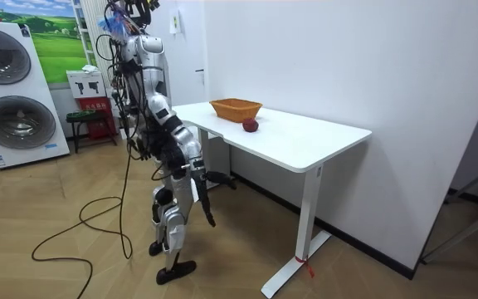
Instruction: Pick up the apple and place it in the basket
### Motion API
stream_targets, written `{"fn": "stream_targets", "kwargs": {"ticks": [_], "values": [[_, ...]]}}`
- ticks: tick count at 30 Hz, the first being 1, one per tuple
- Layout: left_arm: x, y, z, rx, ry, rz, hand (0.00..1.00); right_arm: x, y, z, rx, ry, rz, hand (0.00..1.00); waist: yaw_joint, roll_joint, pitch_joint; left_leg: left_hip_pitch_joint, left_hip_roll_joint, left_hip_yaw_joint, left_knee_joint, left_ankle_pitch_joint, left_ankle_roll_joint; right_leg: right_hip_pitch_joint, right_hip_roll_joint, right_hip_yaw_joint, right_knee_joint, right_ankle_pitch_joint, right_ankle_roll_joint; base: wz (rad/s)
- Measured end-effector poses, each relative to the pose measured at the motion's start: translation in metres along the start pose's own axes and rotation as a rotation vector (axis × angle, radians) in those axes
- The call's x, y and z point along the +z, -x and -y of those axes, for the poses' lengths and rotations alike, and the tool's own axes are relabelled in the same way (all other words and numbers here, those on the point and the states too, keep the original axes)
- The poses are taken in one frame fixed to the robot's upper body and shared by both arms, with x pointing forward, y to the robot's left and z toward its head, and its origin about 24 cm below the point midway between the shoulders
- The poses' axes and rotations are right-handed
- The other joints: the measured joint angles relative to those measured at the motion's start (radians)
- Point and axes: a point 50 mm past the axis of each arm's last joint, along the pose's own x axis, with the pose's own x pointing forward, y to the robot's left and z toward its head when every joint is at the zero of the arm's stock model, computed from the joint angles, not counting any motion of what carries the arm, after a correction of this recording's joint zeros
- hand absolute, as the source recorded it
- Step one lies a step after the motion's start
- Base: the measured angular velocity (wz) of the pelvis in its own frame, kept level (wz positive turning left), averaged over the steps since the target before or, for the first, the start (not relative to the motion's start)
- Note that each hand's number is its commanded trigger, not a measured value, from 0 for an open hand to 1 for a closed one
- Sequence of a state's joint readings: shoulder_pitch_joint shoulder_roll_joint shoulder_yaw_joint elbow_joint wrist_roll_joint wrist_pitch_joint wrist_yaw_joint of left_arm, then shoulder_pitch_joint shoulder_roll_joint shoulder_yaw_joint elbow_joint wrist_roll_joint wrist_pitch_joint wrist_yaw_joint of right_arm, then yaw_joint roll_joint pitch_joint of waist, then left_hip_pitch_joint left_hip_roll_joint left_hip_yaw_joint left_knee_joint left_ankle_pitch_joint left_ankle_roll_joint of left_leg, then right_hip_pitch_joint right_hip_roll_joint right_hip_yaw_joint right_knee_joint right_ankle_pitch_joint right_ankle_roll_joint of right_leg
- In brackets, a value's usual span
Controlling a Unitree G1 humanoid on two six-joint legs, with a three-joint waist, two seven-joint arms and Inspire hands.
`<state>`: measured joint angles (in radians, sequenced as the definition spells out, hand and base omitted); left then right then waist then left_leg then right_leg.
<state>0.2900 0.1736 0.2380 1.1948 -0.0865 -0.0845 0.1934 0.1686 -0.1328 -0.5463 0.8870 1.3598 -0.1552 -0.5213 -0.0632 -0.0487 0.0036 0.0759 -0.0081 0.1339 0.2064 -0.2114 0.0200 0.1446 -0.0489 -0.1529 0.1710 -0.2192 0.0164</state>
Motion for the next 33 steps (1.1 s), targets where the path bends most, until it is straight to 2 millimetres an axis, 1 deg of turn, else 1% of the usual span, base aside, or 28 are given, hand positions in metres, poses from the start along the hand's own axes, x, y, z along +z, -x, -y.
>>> {"fn": "stream_targets", "kwargs": {"ticks": [1, 2, 3, 4, 5, 6, 7, 9, 10, 12, 13, 14, 15, 16, 17, 18, 19, 21, 25, 27, 28, 29, 30, 31, 33], "values": [[0.000, 0.000, -0.001, 0.004, -0.004, 0.003, 0.00, 0.003, 0.001, -0.003, -0.005, -0.015, 0.009, 0.00, -0.001, 0.000, 0.0000, 0.001, -0.001, 0.000, 0.000, 0.000, 0.000, 0.000, 0.000, 0.000, 0.000, 0.000, 0.001, 0.00], [0.001, 0.000, -0.004, 0.011, -0.005, 0.014, 0.00, 0.011, 0.005, -0.009, -0.008, -0.034, 0.037, 0.00, -0.005, -0.002, -0.0002, -0.001, -0.001, 0.000, -0.001, 0.000, 0.000, -0.002, -0.001, 0.000, 0.002, -0.002, 0.002, 0.00], [0.003, 0.000, -0.005, 0.016, -0.011, 0.029, 0.00, 0.020, 0.010, -0.020, 0.003, -0.044, 0.079, 0.00, -0.013, -0.001, -0.0001, -0.006, -0.003, -0.001, -0.001, 0.000, 0.000, -0.007, -0.002, 0.000, 0.002, -0.002, 0.002, 0.00], [0.002, 0.000, -0.007, 0.020, -0.019, 0.030, 0.00, 0.026, 0.013, -0.025, 0.008, -0.048, 0.108, 0.00, -0.012, 0.000, -0.0003, -0.009, -0.003, 0.000, -0.001, 0.000, 0.000, -0.009, -0.002, 0.002, 0.002, -0.002, 0.002, 0.00], [0.005, 0.000, -0.007, 0.023, -0.029, 0.043, 0.00, 0.037, 0.021, -0.038, 0.023, -0.045, 0.170, 0.00, -0.013, 0.000, -0.0003, -0.013, -0.003, 0.000, -0.001, 0.000, 0.001, -0.014, -0.002, 0.009, 0.001, -0.002, 0.003, -0.04], [0.008, 0.000, -0.007, 0.022, -0.038, 0.056, 0.00, 0.049, 0.031, -0.051, 0.052, -0.027, 0.246, 0.00, -0.016, 0.001, -0.0002, -0.017, -0.004, 0.000, -0.002, 0.000, 0.001, -0.019, -0.002, 0.005, 0.002, -0.002, 0.003, 0.00], [0.009, 0.000, -0.007, 0.020, -0.038, 0.060, 0.00, 0.054, 0.037, -0.058, 0.071, -0.011, 0.297, 0.00, -0.018, 0.003, -0.0003, -0.021, -0.004, -0.001, -0.001, 0.000, 0.001, -0.021, -0.002, 0.003, 0.002, -0.002, 0.003, 0.00], [0.016, -0.001, -0.004, 0.011, -0.041, 0.080, 0.00, 0.072, 0.062, -0.082, 0.137, 0.068, 0.532, 0.00, -0.010, 0.004, -0.0011, -0.033, -0.003, 0.000, -0.001, 0.001, 0.001, -0.034, -0.002, 0.006, 0.010, -0.002, 0.003, 0.00], [0.017, -0.001, -0.003, 0.006, -0.044, 0.083, 0.00, 0.075, 0.069, -0.088, 0.156, 0.082, 0.585, 0.00, -0.008, 0.005, -0.0006, -0.035, -0.003, 0.000, -0.002, 0.001, 0.002, -0.043, -0.002, 0.009, 0.016, -0.003, 0.004, -0.06], [0.018, -0.001, 0.003, -0.017, -0.079, 0.088, 0.00, 0.079, 0.098, -0.108, 0.249, 0.142, 0.780, 0.00, -0.003, 0.007, -0.0006, -0.036, -0.003, 0.003, -0.003, 0.002, 0.002, -0.048, -0.001, 0.013, 0.016, -0.003, 0.004, -0.05], [0.018, -0.001, 0.004, -0.022, -0.087, 0.091, 0.00, 0.078, 0.104, -0.112, 0.270, 0.161, 0.828, 0.00, 0.000, 0.007, -0.0005, -0.038, -0.003, 0.003, -0.003, 0.002, 0.002, -0.048, -0.001, 0.013, 0.016, -0.003, 0.004, 0.00], [0.021, -0.001, 0.007, -0.031, -0.097, 0.101, 0.00, 0.077, 0.113, -0.117, 0.306, 0.202, 0.905, 0.00, 0.010, 0.006, -0.0005, -0.040, -0.003, 0.003, -0.003, 0.002, 0.002, -0.054, -0.001, 0.014, 0.016, -0.003, 0.004, 0.00], [0.024, -0.001, 0.009, -0.037, -0.102, 0.111, 0.00, 0.075, 0.120, -0.121, 0.341, 0.238, 0.966, 0.00, 0.019, 0.005, -0.0024, -0.042, -0.002, 0.003, -0.002, 0.002, 0.002, -0.058, -0.001, 0.013, 0.016, -0.003, 0.003, 0.00], [0.025, -0.001, 0.009, -0.039, -0.102, 0.113, 0.00, 0.073, 0.123, -0.123, 0.360, 0.254, 0.994, 0.00, 0.021, 0.004, -0.0023, -0.045, -0.002, 0.003, -0.002, 0.002, 0.002, -0.060, -0.001, 0.013, 0.017, -0.003, 0.003, 0.00], [0.025, -0.001, 0.010, -0.040, -0.103, 0.115, 0.00, 0.070, 0.131, -0.127, 0.401, 0.282, 1.038, 0.00, 0.035, 0.005, -0.0022, -0.046, -0.002, 0.004, -0.003, 0.002, 0.002, -0.062, -0.001, 0.013, 0.018, -0.003, 0.003, -0.04], [0.025, -0.001, 0.010, -0.040, -0.105, 0.112, 0.00, 0.063, 0.139, -0.131, 0.450, 0.312, 1.078, 0.00, 0.047, 0.004, -0.0006, -0.046, -0.002, 0.008, -0.003, 0.002, 0.002, -0.063, -0.001, 0.015, 0.019, -0.002, 0.003, -0.05], [0.024, -0.001, 0.010, -0.040, -0.107, 0.108, 0.00, 0.060, 0.143, -0.133, 0.477, 0.331, 1.097, 0.00, 0.050, 0.005, -0.0012, -0.046, -0.001, 0.008, -0.003, 0.002, 0.002, -0.063, -0.001, 0.016, 0.019, -0.002, 0.003, -0.06], [0.022, -0.001, 0.012, -0.048, -0.142, 0.103, 0.00, 0.045, 0.157, -0.139, 0.598, 0.416, 1.157, 0.00, 0.065, 0.008, -0.0008, -0.043, -0.001, 0.012, -0.007, 0.002, 0.002, -0.066, -0.001, 0.019, 0.016, -0.002, 0.003, -0.04], [0.021, 0.000, 0.014, -0.058, -0.162, 0.106, 0.00, 0.026, 0.169, -0.145, 0.748, 0.501, 1.164, 0.00, 0.088, 0.010, -0.0010, -0.046, 0.000, 0.012, -0.009, 0.002, 0.002, -0.070, 0.000, 0.019, 0.016, -0.002, 0.002, 0.00], [0.021, 0.000, 0.014, -0.059, -0.163, 0.105, 0.00, 0.011, 0.173, -0.146, 0.847, 0.577, 1.132, 0.00, 0.097, 0.007, 0.0011, -0.047, 0.000, 0.012, -0.009, 0.002, 0.002, -0.070, 0.000, 0.017, 0.015, -0.002, 0.002, 0.00], [0.021, 0.000, 0.014, -0.060, -0.164, 0.105, 0.00, 0.007, 0.174, -0.146, 0.873, 0.599, 1.122, 0.00, 0.097, 0.007, 0.0016, -0.047, 0.000, 0.012, -0.009, 0.002, 0.002, -0.070, -0.001, 0.016, 0.015, -0.002, 0.002, 0.00], [0.021, 0.000, 0.015, -0.061, -0.166, 0.105, 0.00, -0.002, 0.175, -0.146, 0.926, 0.645, 1.101, 0.00, 0.097, 0.007, 0.0022, -0.047, 0.000, 0.011, -0.009, 0.002, 0.002, -0.068, -0.001, 0.015, 0.015, -0.002, 0.002, 0.05], [0.022, 0.000, 0.016, -0.065, -0.175, 0.110, 0.00, -0.010, 0.174, -0.144, 0.970, 0.698, 1.078, 0.00, 0.096, 0.007, 0.0042, -0.046, 0.000, 0.007, -0.007, 0.002, 0.002, -0.059, -0.001, 0.013, 0.013, -0.001, 0.002, 0.07], [0.022, 0.000, 0.016, -0.068, -0.179, 0.114, 0.00, -0.014, 0.172, -0.143, 0.985, 0.725, 1.066, 0.00, 0.096, 0.007, 0.0040, -0.045, -0.001, 0.004, -0.007, 0.002, 0.002, -0.057, -0.001, 0.012, 0.013, -0.001, 0.002, 0.10], [0.026, 0.001, 0.020, -0.080, -0.192, 0.133, 0.00, -0.027, 0.169, -0.138, 1.051, 0.822, 1.015, 0.00, 0.097, 0.010, 0.0053, -0.041, -0.001, 0.003, -0.007, 0.002, 0.002, -0.059, -0.002, 0.015, 0.012, -0.001, 0.002, 0.03]]}}
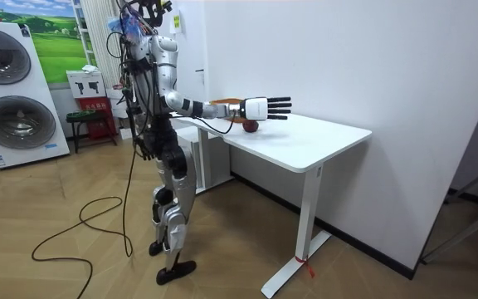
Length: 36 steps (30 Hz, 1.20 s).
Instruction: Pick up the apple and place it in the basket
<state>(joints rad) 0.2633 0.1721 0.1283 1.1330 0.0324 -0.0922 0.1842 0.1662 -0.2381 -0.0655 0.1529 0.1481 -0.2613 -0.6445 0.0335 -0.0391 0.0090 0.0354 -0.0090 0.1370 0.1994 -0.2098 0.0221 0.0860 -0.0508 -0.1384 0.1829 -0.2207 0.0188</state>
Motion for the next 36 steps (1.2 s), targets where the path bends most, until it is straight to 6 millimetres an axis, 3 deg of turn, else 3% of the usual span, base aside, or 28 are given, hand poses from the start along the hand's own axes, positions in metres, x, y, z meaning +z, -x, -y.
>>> {"fn": "stream_targets", "kwargs": {"ticks": [18, 29, 36], "values": [[0.005, -0.001, 0.004, -0.037, -0.027, 0.019, 0.00, -0.009, 0.016, -0.028, 0.370, 0.021, -0.055, 0.00, 0.000, -0.004, -0.0016, 0.024, 0.001, -0.004, 0.003, 0.000, 0.000, 0.031, 0.000, -0.001, 0.002, 0.001, -0.001, 0.00], [0.007, -0.001, 0.005, -0.037, -0.027, 0.025, 0.00, -0.011, 0.018, -0.031, 0.441, 0.022, -0.072, 0.00, -0.002, -0.003, -0.0037, 0.026, 0.000, -0.007, 0.003, 0.000, 0.000, 0.036, 0.000, -0.003, 0.002, 0.001, -0.001, 0.00], [0.007, -0.001, 0.004, -0.037, -0.030, 0.021, 0.00, -0.021, 0.021, -0.032, 0.482, 0.059, -0.127, 0.00, -0.001, -0.014, -0.0096, 0.026, 0.000, -0.007, 0.002, 0.000, 0.000, 0.035, 0.000, -0.005, 0.002, 0.001, -0.001, 0.00]]}}
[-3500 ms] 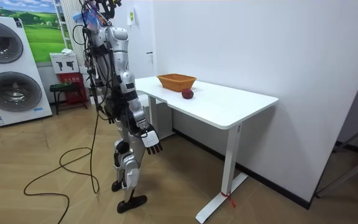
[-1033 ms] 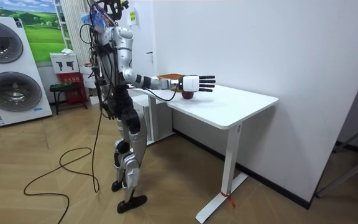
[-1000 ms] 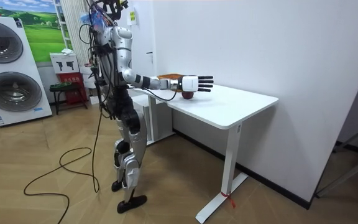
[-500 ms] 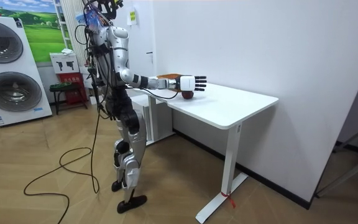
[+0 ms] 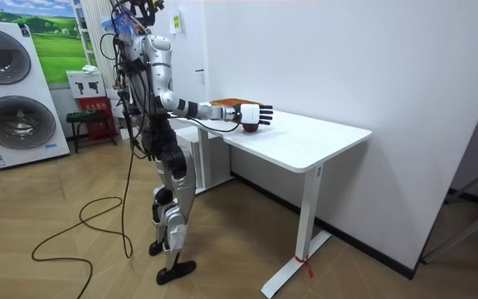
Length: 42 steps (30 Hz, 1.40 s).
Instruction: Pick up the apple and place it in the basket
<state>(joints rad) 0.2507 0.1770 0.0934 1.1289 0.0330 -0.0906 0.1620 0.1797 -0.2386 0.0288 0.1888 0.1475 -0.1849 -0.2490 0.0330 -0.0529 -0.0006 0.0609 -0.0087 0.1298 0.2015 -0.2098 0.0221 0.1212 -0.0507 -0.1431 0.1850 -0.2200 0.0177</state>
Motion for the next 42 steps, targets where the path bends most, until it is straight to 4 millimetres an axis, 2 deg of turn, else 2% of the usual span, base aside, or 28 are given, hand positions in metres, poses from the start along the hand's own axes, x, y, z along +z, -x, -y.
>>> {"fn": "stream_targets", "kwargs": {"ticks": [2, 5, 10, 12, 13, 14, 15, 29, 38, 42], "values": [[-0.001, 0.000, 0.000, -0.002, -0.006, -0.006, 0.00, -0.004, 0.000, 0.000, 0.012, 0.012, -0.019, 0.00, -0.001, -0.001, -0.0003, 0.001, 0.000, 0.000, 0.001, 0.000, 0.000, 0.000, 0.000, 0.001, 0.000, 0.000, 0.000, 0.00], [-0.001, 0.000, 0.000, -0.013, -0.025, -0.002, 0.00, -0.023, 0.003, 0.004, 0.002, 0.039, -0.098, 0.00, 0.002, -0.005, -0.0012, 0.002, 0.000, -0.001, 0.003, 0.000, 0.000, 0.002, 0.000, -0.002, 0.000, 0.000, 0.000, 0.00], [-0.004, 0.001, -0.002, -0.023, -0.021, -0.016, 0.00, -0.032, 0.001, 0.004, 0.037, 0.104, -0.110, 0.00, 0.001, -0.015, -0.0048, 0.004, 0.001, -0.004, 0.004, 0.000, 0.000, 0.009, 0.000, -0.011, -0.001, 0.000, 0.000, 0.04], [-0.004, 0.001, -0.001, -0.035, -0.021, -0.022, 0.00, -0.034, -0.003, 0.005, 0.046, 0.116, -0.119, 0.00, 0.000, -0.022, -0.0034, 0.004, 0.001, -0.010, 0.009, 0.000, 0.000, 0.018, 0.000, -0.012, -0.001, 0.002, -0.001, 0.02], [-0.004, 0.001, -0.001, -0.037, -0.021, -0.021, 0.00, -0.034, -0.003, 0.005, 0.045, 0.118, -0.120, 0.03, 0.000, -0.023, -0.0029, 0.003, 0.001, -0.011, 0.012, 0.000, 0.000, 0.019, 0.000, -0.013, -0.001, 0.003, -0.001, 0.04], [-0.004, 0.001, -0.001, -0.045, -0.020, -0.022, 0.00, -0.035, -0.004, 0.006, 0.043, 0.120, -0.124, 0.56, 0.000, -0.023, -0.0027, 0.003, 0.001, -0.014, 0.016, -0.001, 0.001, 0.021, 0.000, -0.014, -0.001, 0.004, -0.001, 0.07], [-0.004, 0.001, -0.002, -0.049, -0.019, -0.022, 0.00, -0.035, -0.005, 0.007, 0.043, 0.123, -0.127, 1.00, 0.000, -0.022, -0.0024, 0.001, 0.000, -0.019, 0.020, -0.001, 0.001, 0.021, 0.000, -0.017, -0.001, 0.004, -0.001, 0.08], [-0.017, 0.003, -0.005, -0.076, -0.012, -0.060, 0.00, -0.041, -0.017, 0.032, -0.085, 0.158, -0.149, 1.00, 0.000, -0.022, -0.0007, -0.006, 0.001, -0.037, 0.034, -0.002, 0.001, 0.024, 0.001, -0.036, 0.000, 0.005, -0.002, 0.03], [-0.012, 0.002, -0.004, -0.085, -0.065, -0.055, 0.00, -0.038, -0.018, 0.031, -0.097, 0.158, -0.149, 1.00, 0.003, -0.016, -0.0004, -0.011, 0.001, -0.036, 0.036, -0.002, 0.001, 0.019, 0.001, -0.027, 0.000, 0.005, -0.003, 0.00], [-0.009, 0.001, -0.003, -0.090, -0.097, -0.061, 0.00, -0.023, -0.021, 0.025, -0.082, 0.161, -0.108, 1.00, 0.002, -0.006, 0.0023, -0.017, 0.001, -0.026, 0.027, -0.001, 0.001, 0.007, 0.002, -0.023, 0.002, 0.006, -0.003, -0.05]]}}
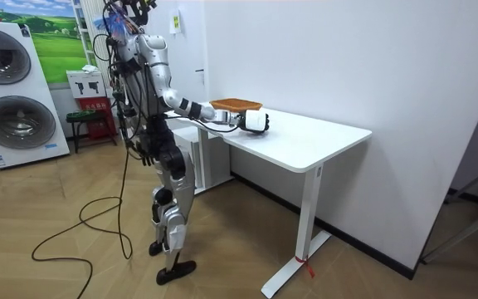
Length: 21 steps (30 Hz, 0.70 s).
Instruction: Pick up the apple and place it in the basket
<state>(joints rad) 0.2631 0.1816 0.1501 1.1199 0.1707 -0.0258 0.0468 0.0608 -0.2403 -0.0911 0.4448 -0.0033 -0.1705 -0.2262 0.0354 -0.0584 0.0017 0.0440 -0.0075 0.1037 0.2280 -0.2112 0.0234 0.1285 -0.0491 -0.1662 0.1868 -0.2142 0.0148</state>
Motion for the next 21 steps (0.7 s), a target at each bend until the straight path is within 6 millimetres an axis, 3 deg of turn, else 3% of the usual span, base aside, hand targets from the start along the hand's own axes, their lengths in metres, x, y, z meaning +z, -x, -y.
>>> {"fn": "stream_targets", "kwargs": {"ticks": [4, 8, 21], "values": [[-0.001, 0.000, 0.001, -0.004, -0.007, -0.009, 0.00, 0.010, 0.001, -0.010, 0.040, 0.001, 0.032, 1.00, 0.001, 0.007, 0.0016, 0.002, -0.001, 0.004, 0.004, 0.001, 0.000, 0.002, -0.001, 0.004, 0.001, 0.000, 0.000, -0.03], [0.005, -0.001, 0.004, -0.006, 0.000, 0.005, 0.00, 0.038, 0.002, -0.017, 0.064, -0.048, 0.139, 1.00, 0.009, 0.006, 0.0021, 0.001, -0.001, 0.003, -0.002, 0.001, 0.000, -0.003, 0.000, 0.011, -0.001, 0.000, 0.000, 0.00], [0.002, -0.001, 0.006, 0.021, -0.006, -0.012, 0.00, 0.109, 0.014, -0.016, 0.029, -0.137, 0.436, 1.00, 0.052, 0.000, 0.0024, 0.000, -0.002, 0.001, -0.007, 0.001, 0.000, -0.003, 0.000, 0.001, -0.003, 0.000, 0.000, 0.00]]}}
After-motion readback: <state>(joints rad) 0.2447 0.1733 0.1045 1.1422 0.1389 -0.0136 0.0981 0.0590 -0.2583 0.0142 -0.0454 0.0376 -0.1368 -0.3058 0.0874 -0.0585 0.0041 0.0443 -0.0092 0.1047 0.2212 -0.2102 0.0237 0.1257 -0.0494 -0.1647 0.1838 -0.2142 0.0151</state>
